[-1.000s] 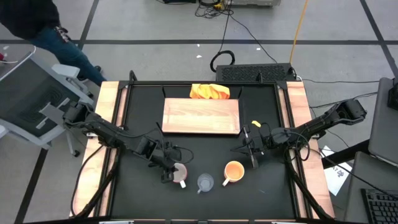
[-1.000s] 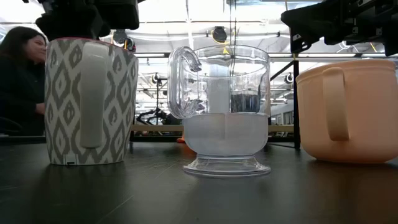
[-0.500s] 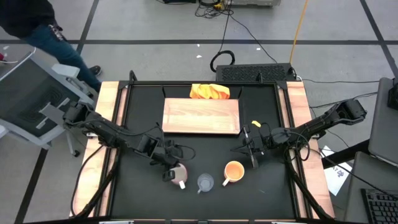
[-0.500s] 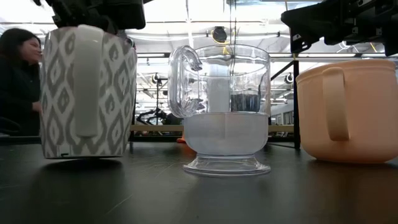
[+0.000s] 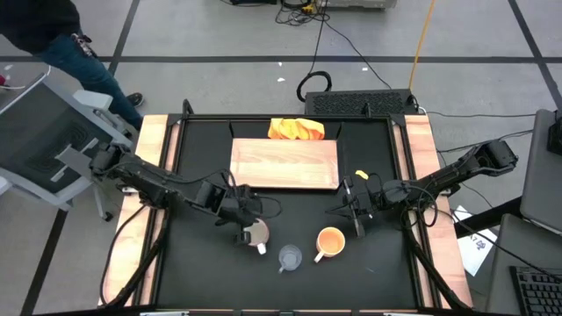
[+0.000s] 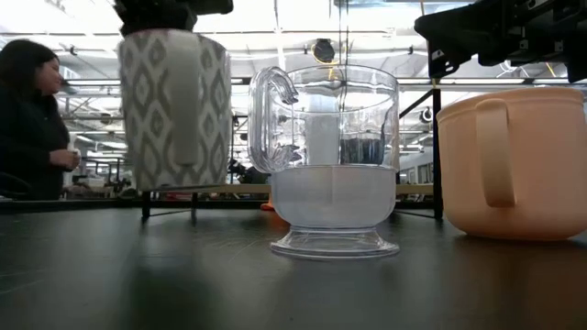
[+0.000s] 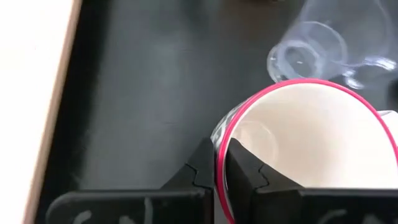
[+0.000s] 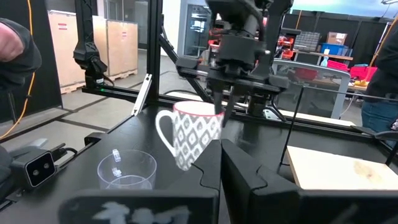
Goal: Stack small to large cups/mugs on shelf
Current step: Put the grey cup on the shelf
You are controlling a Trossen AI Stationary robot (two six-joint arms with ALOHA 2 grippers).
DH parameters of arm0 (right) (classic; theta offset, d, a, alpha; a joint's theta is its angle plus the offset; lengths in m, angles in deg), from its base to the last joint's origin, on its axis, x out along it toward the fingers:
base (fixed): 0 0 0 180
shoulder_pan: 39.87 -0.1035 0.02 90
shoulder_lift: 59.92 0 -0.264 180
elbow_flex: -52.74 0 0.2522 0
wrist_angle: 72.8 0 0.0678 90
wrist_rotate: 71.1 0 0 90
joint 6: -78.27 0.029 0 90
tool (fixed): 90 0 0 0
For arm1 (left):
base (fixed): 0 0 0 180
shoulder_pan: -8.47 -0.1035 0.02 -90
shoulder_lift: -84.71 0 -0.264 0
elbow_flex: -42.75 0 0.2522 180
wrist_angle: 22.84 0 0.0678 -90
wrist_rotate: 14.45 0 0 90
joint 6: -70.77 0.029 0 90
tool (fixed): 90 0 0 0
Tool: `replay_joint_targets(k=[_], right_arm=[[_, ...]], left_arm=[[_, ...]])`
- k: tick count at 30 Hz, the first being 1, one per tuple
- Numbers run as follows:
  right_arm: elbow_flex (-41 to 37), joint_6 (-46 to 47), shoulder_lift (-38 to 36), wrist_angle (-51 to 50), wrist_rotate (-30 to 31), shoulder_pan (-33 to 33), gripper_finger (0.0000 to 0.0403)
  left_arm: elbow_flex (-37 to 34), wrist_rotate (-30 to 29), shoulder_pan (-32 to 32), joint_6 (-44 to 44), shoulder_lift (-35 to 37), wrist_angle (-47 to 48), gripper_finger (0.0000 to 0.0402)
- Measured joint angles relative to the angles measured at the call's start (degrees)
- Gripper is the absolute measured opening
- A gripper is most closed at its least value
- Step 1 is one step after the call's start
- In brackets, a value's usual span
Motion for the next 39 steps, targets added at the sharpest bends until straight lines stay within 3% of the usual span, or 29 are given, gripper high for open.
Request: replay_joint_targets(k=[17,39], right_arm=[[0.00,0.21,0.00,-0.85,0.00,0.00,0.0000],[0.00,0.17,0.02,-2.02,-0.02,0.00,0.0000]], left_arm=[[0.13,6.29,-9.42,8.40,0.00,0.01,0.0016],[0.16,9.46,-10.59,12.19,-6.40,-3.12,0.0017]])
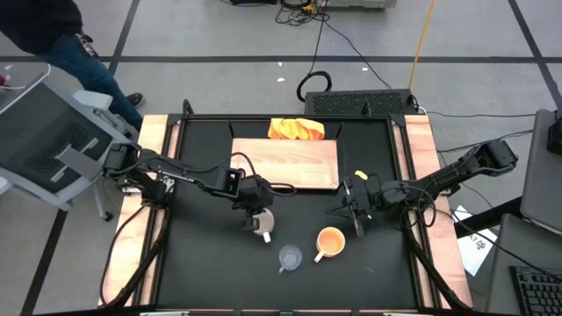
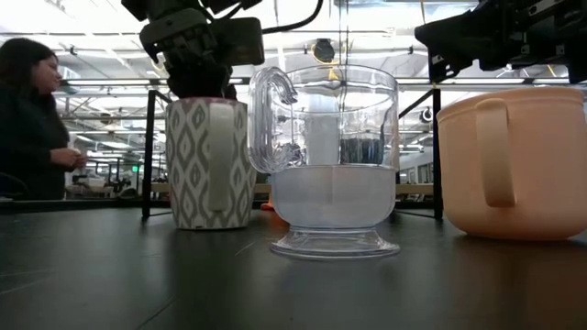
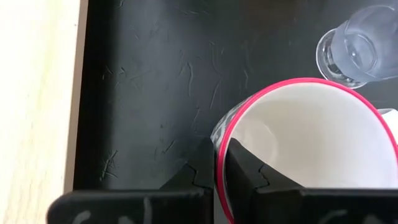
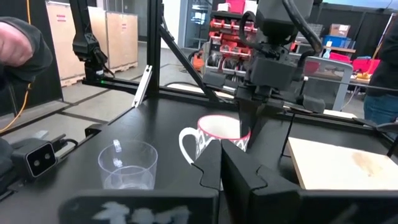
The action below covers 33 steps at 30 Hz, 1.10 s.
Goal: Stack small to large cups/mugs on shelf
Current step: Put the grey cup on the shelf
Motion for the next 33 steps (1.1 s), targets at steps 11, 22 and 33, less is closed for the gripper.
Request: replay_joint_targets(k=[11,22,33], right_arm=[[0.00,-0.13,0.00,-0.08,0.02,0.00,0.0000],[0.00,0.00,0.00,-0.10,0.02,0.00,0.0000],[0.00,-0.11,0.00,-0.10,0.02,0.00,0.0000]], left_arm=[[0.00,0.00,0.00,-0.14,0.00,0.24,0.0016],[0.00,0.02,0.08,-0.51,0.00,-0.29,0.0055],[0.00,-0.87,0.74,0.25,2.71,-0.92,0.0136]])
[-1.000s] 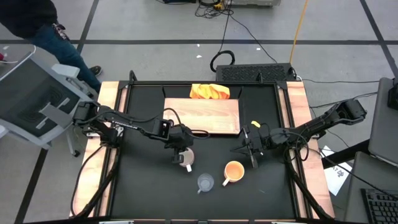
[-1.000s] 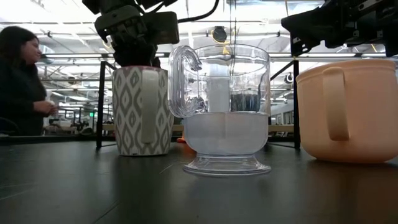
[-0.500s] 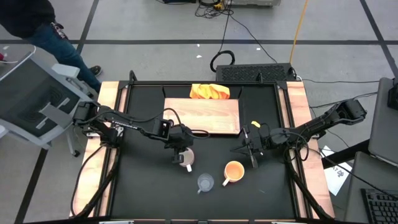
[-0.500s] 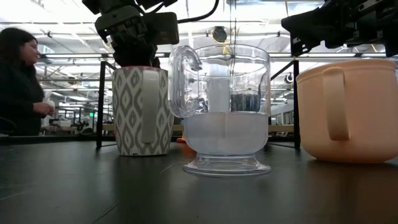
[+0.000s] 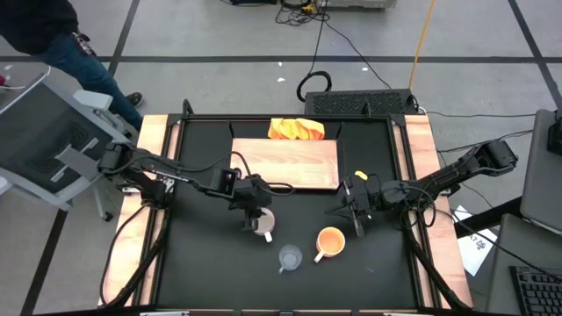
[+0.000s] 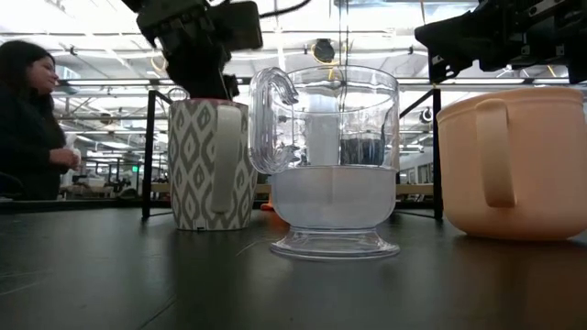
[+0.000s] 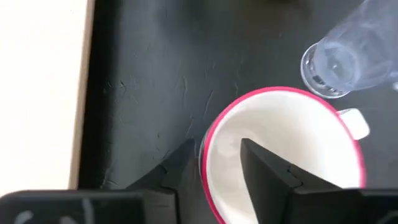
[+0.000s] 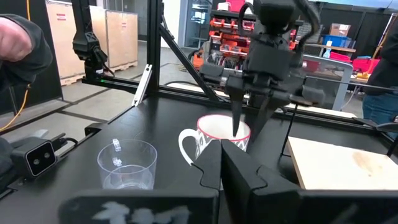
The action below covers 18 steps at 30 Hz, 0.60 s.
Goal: Stack small to large cups/mugs on shelf
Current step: Put the grey cup on the shelf
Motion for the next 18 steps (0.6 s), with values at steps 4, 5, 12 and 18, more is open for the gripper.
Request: replay_joint_targets(k=[4,5,12,18], right_arm=[[0.00,-0.03,-0.02,0.00,0.00,0.00,0.0000],[0.00,-0.04,-0.02,-0.02,0.00,0.00,0.0000],[0.00,-0.09,-0.02,0.61,0.00,0.00,0.0000],[0.00,-0.19,-0.02,0.42,0.00,0.01,0.0000]], left_arm=[[0.00,-0.20,-0.02,-0.07,4.71,-0.24,0.0164],[0.00,-0.22,-0.02,-0.21,6.25,-0.44,0.0170],[0.00,-0.92,0.64,-0.45,16.58,3.02,0.0163],[0.00,-5.79,2.87,-0.14,20.67,5.59,0.0043]])
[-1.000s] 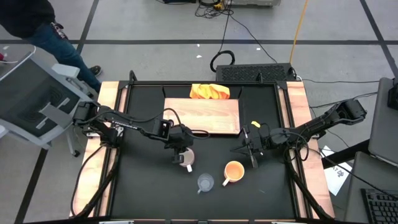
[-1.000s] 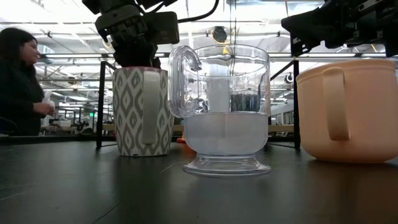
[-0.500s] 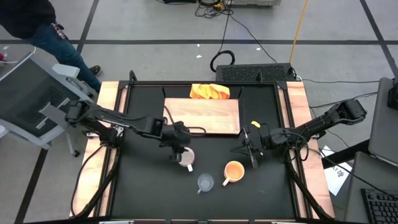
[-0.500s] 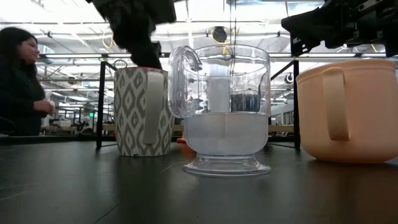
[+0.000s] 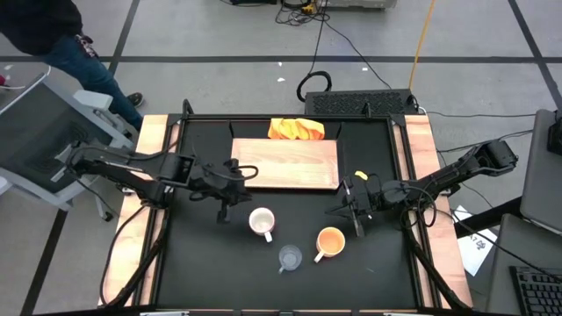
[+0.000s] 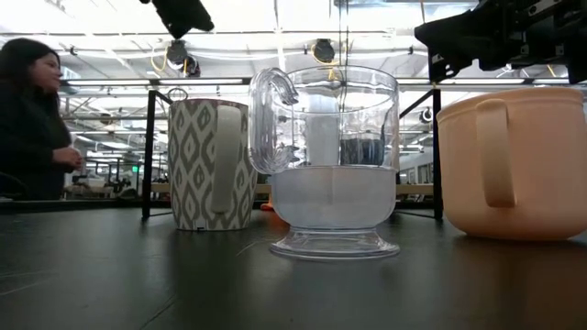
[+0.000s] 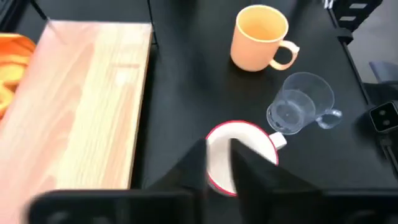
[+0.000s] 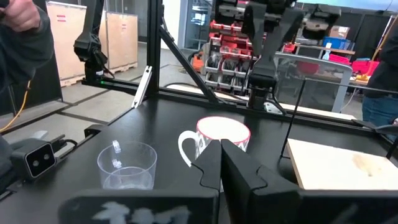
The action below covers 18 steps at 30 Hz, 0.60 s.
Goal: Stack small to large cups/mugs on shelf
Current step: Put the grey cup on the shelf
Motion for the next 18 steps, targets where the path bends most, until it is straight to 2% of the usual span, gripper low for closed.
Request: replay_joint_targets(k=[2,5,10,18], right_arm=[[0.00,0.04,0.00,0.00,0.00,0.00,0.0000],[0.00,0.06,0.00,0.00,0.00,0.01,0.0000],[0.00,0.30,0.00,-0.03,0.00,0.01,0.0000],[0.00,0.32,0.00,-0.52,0.00,0.01,0.0000]], left_arm=[[0.00,-0.15,0.75,0.34,0.48,0.94,0.0012],[0.00,-0.39,1.54,-0.10,0.70,3.55,0.0008],[-0.02,-5.17,2.97,-0.31,0.84,6.64,0.0003],[-0.07,-10.06,7.92,1.24,1.97,3.54,0.0001]])
